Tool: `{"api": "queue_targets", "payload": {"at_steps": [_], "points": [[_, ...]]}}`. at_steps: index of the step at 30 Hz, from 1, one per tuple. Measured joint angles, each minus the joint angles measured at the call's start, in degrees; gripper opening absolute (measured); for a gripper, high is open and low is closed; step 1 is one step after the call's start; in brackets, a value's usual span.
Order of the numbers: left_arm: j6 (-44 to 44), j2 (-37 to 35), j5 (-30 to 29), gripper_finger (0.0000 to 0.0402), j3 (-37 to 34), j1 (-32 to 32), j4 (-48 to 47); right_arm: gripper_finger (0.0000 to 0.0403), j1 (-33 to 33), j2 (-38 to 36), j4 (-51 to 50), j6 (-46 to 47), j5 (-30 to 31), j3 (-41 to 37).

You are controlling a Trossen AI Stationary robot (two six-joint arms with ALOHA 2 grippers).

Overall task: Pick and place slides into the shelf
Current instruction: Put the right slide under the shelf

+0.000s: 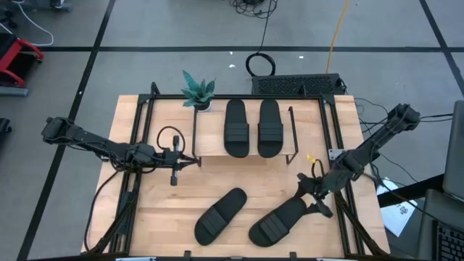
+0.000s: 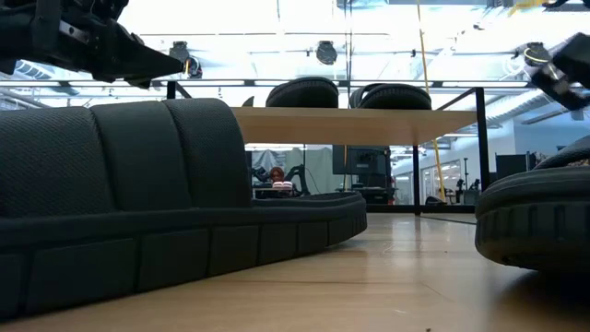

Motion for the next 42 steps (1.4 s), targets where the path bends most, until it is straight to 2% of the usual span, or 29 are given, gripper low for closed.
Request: {"api": "queue_targets", "payload": {"at_steps": [6,11,15,21,27,35,42], "points": [[-0.21,0.0,0.0,0.002,0.0,0.0,-0.04,0.0291,6.05,9.1,10.3,6.47,5.06,-0.02],[-0.21,0.0,0.0,0.0011,0.0,0.0,-0.04,0.0287,9.93,16.83,16.65,12.91,10.07,-0.02],[-0.35,0.0,0.02,0.0002,0.0,0.0,0.06,0.0287,10.86,22.89,20.57,18.78,12.02,-0.02],[-2.44,0.0,0.05,0.002,0.0,0.0,0.28,0.0286,10.86,32.01,31.38,23.24,13.15,-0.02],[-2.81,0.0,0.13,0.0031,0.0,0.0,0.34,0.0286,10.67,39.57,36.9,27.6,15.71,-0.02],[-2.83,0.0,0.2,0.0033,0.0,0.0,0.46,0.0286,8.62,42.52,43.55,26.98,17.96,-0.02],[-3.05,0.0,0.2,0.0033,0.0,0.0,0.61,0.0279,6.34,42.93,43.21,24.61,19.01,-0.02]]}}
